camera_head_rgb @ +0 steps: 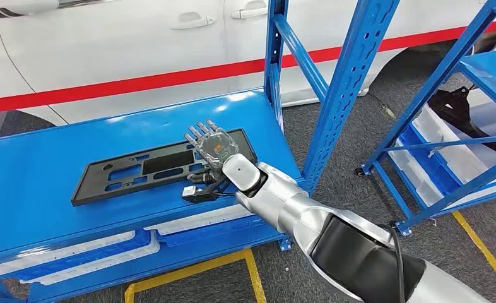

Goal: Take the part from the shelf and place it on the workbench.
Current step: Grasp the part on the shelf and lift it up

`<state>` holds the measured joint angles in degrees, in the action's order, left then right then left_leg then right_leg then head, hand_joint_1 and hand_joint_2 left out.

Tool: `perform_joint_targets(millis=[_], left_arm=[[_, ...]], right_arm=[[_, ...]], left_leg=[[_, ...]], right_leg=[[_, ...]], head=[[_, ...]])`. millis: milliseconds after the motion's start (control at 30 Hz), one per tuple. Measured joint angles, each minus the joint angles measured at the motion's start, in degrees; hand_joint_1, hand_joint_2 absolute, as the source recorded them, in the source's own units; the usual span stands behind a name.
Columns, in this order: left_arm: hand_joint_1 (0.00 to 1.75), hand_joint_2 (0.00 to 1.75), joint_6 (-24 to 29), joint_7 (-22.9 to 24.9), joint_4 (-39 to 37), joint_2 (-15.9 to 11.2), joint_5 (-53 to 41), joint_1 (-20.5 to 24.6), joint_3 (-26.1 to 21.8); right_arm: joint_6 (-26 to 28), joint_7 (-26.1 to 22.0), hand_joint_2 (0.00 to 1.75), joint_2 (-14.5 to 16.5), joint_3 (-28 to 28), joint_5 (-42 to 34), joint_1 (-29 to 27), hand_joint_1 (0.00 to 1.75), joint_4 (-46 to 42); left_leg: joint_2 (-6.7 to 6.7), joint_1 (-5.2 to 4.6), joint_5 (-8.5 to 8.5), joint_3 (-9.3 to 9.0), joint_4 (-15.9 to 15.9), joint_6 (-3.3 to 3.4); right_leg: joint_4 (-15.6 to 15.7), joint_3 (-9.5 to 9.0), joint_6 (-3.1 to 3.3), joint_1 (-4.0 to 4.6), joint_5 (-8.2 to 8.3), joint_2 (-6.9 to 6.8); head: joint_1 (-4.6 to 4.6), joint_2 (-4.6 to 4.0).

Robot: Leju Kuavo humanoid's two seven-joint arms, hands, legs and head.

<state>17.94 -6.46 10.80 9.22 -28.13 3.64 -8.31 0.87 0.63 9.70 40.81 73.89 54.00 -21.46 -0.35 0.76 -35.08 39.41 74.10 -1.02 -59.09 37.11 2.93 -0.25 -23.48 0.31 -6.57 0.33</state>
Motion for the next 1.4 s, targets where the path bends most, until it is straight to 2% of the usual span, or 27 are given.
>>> perform_joint_targets(millis=[67, 133, 167, 233, 267, 333, 400, 533, 800, 967, 1267, 1400], left_arm=[[0.0, 0.0, 0.0, 0.0, 0.0, 0.0, 0.0, 0.0, -0.1], [0.0, 0.0, 0.0, 0.0, 0.0, 0.0, 0.0, -0.1, -0.3], [0.0, 0.0, 0.0, 0.0, 0.0, 0.0, 0.0, 0.0, -0.4], [0.0, 0.0, 0.0, 0.0, 0.0, -0.1, 0.0, 0.2, -0.5], [0.0, 0.0, 0.0, 0.0, 0.0, -0.1, 0.0, 0.2, -0.6], [0.0, 0.0, 0.0, -0.1, 0.0, -0.1, -0.1, 0.1, -0.7], [0.0, 0.0, 0.0, -0.1, 0.0, -0.1, -0.1, 0.1, -0.7], [0.0, 0.0, 0.0, -0.1, 0.0, 0.0, -0.2, 0.2, -0.8], [0.0, 0.0, 0.0, -0.1, 0.0, 0.0, -0.2, 0.3, -0.9], [0.0, 0.0, 0.0, -0.1, 0.0, 0.0, -0.8, 0.4, -0.9], [0.0, 0.0, 0.0, -0.1, 0.0, 0.2, -1.0, 0.4, -0.9], [0.0, 0.0, -0.1, -0.1, 0.0, 0.2, -1.3, 0.4, -0.9]], right_arm=[[0.0, 0.0, 0.0, 0.0, 0.0, 0.0, 0.0, 0.0, 0.0], [0.0, 0.0, 0.0, 0.0, 0.0, 0.0, 0.1, 0.0, 0.0], [0.0, 0.0, 0.0, 0.0, 0.0, 0.0, 0.1, 0.0, 0.0], [0.0, 0.0, 0.0, 0.0, 0.1, 0.0, 0.2, 0.0, 0.0], [0.0, 0.0, 0.0, 0.0, 0.1, 0.0, 0.2, 0.0, 0.0], [0.0, 0.0, 0.0, 0.0, 0.1, 0.0, 0.3, 0.0, 0.0], [0.0, 0.0, 0.0, 0.0, 0.1, 0.0, 0.4, 0.0, 0.0], [0.0, 0.0, 0.0, 0.0, 0.2, 0.0, 0.5, 0.0, 0.0], [0.0, 0.0, 0.0, 0.0, 0.3, 0.0, 0.5, 0.0, 0.0], [-0.8, 0.2, 0.0, -0.1, 0.3, -0.1, 0.0, 0.0, 0.3], [-0.8, 0.7, 0.0, -0.3, 0.3, -0.5, -1.2, 0.0, 0.9], [-0.8, 0.7, 1.75, -0.6, 0.3, -0.7, -1.4, 0.0, 1.2]], left_leg=[[0.0, -0.02, 2.5, -0.9, -3.1, 0.26], [0.06, -0.16, 7.23, -3.47, -10.5, 0.91], [0.1, -0.35, 8.37, -4.57, -13.6, 1.22], [0.08, -0.7, 8.92, -5.45, -16.1, 1.76], [0.0, -0.72, 9.18, -5.51, -16.4, 1.71], [-0.11, -0.65, 10.0, -5.64, -16.6, 1.49], [-0.14, -0.72, 10.05, -5.65, -16.7, 1.46], [-0.12, -0.78, 9.96, -5.61, -16.5, 1.86], [-0.11, -0.85, 9.82, -5.55, -16.5, 2.21], [-0.11, -0.85, 9.78, -5.56, -16.5, 2.25], [-0.09, -0.77, 9.76, -5.56, -16.5, 2.23], [-0.09, -0.76, 9.77, -5.57, -16.5, 2.23]], right_leg=[[-0.1, -0.2, -0.02, 0.07, -0.17, 0.08], [-0.2, -0.66, -0.17, 0.2, -0.44, 0.16], [-0.2, -0.77, -0.34, 0.25, -0.49, 0.16], [-0.1, -0.77, -0.87, 0.29, -0.51, 0.1], [-0.1, -0.74, -0.94, 0.4, -0.58, 0.04], [0.1, -0.83, -0.64, 0.55, -0.57, -0.03], [0.2, -0.88, -0.47, 0.54, -0.48, -0.04], [0.5, -1.08, -0.89, 0.48, -0.32, -0.02], [0.7, -1.12, -1.33, 0.42, -0.32, -0.02], [0.7, -1.1, -1.59, 0.41, -0.44, -0.02], [0.7, -1.07, -1.61, 0.42, -0.47, -0.01], [0.6, -1.07, -1.61, 0.43, -0.47, -0.02]], head=[[0.0, 0.0], [-0.01, 0.0], [-0.01, 0.0], [-0.03, 0.0], [-0.04, 0.0], [-0.05, 0.0], [-0.04, 0.0], [-0.04, 0.0], [-0.04, 0.0], [-0.03, 0.0], [-0.03, 0.0], [-0.03, 0.0]])
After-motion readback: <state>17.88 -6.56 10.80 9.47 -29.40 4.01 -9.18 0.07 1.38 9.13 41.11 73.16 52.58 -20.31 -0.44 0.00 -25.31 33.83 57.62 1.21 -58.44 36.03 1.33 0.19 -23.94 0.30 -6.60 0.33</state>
